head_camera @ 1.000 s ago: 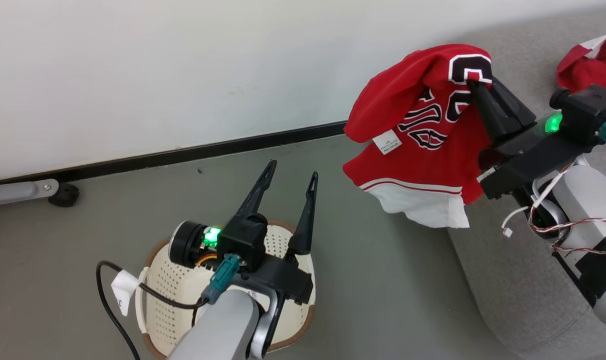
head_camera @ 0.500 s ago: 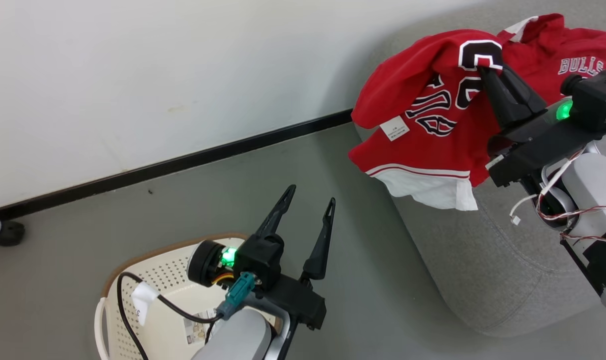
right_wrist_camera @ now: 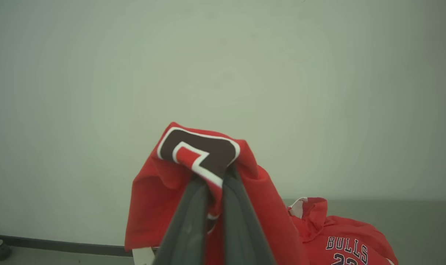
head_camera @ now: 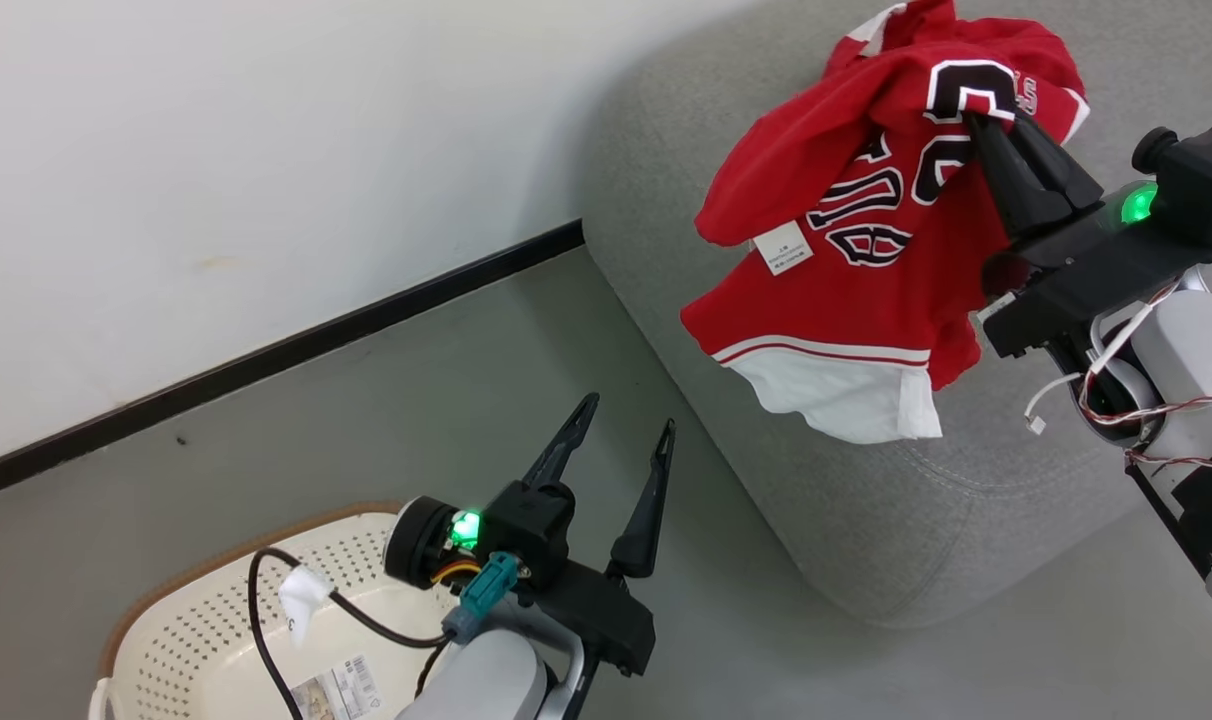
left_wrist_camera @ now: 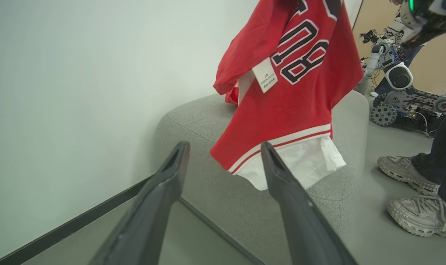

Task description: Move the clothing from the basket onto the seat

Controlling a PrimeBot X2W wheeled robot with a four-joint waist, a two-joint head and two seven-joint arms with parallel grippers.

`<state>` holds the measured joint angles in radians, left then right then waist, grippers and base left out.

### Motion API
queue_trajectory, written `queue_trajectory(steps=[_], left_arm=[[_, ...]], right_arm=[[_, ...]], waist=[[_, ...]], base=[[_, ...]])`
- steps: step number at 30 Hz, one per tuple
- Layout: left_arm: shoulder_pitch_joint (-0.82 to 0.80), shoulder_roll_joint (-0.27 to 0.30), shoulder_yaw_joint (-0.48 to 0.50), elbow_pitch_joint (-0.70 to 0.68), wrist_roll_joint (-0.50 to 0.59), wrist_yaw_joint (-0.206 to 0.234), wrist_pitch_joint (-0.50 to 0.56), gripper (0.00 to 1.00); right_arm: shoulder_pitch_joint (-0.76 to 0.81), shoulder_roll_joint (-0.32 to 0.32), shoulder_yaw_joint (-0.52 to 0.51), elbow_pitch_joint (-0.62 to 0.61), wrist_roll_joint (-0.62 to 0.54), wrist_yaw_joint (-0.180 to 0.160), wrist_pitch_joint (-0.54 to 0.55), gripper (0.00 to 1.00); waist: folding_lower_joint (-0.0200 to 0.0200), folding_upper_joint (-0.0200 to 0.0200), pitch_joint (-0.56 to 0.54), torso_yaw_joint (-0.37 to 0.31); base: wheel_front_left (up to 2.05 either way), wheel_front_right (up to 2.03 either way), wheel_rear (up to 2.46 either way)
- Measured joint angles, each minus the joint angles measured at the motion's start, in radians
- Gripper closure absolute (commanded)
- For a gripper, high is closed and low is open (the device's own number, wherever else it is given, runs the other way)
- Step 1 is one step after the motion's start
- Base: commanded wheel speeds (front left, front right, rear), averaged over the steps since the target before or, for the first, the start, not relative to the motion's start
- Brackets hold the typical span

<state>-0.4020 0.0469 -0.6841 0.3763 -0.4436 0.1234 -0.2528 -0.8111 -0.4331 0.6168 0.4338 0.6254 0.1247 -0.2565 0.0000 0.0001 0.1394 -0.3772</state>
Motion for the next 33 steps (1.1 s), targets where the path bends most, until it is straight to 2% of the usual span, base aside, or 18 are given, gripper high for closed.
queue_trajectory(steps=[8, 14, 15, 24, 33], left_arm=[[-0.028, 0.001, -0.036, 0.014, -0.024, 0.0, 0.0, 0.0], [-0.058, 0.001, -0.093, 0.025, -0.05, 0.0, 0.0, 0.0], [-0.074, 0.001, -0.107, 0.025, -0.06, 0.0, 0.0, 0.0], [-0.111, 0.005, -0.152, 0.051, -0.093, 0.0, 0.0, 0.0], [-0.14, 0.008, -0.181, 0.071, -0.101, 0.0, 0.0, 0.0]], right_arm=[[-0.001, -0.018, -0.021, 0.007, 0.017, 0.0, 0.0, 1.0], [-0.001, -0.082, -0.066, 0.013, 0.028, 0.0, 0.0, 1.0], [-0.005, -0.108, -0.082, 0.018, 0.028, 0.0, 0.0, 1.0], [-0.11, -0.251, -0.173, 0.031, 0.037, 0.0, 0.0, 1.0], [-0.174, -0.317, -0.261, 0.052, 0.064, 0.0, 0.0, 1.0]], waist=[[0.0, 0.0, 0.014, -0.091], [-0.0001, -0.0001, 0.041, -0.131], [0.0, 0.0, 0.054, -0.136], [0.0, 0.0, 0.124, -0.129], [0.0, 0.0, 0.2, -0.087]], base=[[0.0, 0.0, 0.0], [0.0, 0.0, 0.0], [0.0, 0.0, 0.0], [0.0, 0.0, 0.0], [0.0, 0.0, 0.0]])
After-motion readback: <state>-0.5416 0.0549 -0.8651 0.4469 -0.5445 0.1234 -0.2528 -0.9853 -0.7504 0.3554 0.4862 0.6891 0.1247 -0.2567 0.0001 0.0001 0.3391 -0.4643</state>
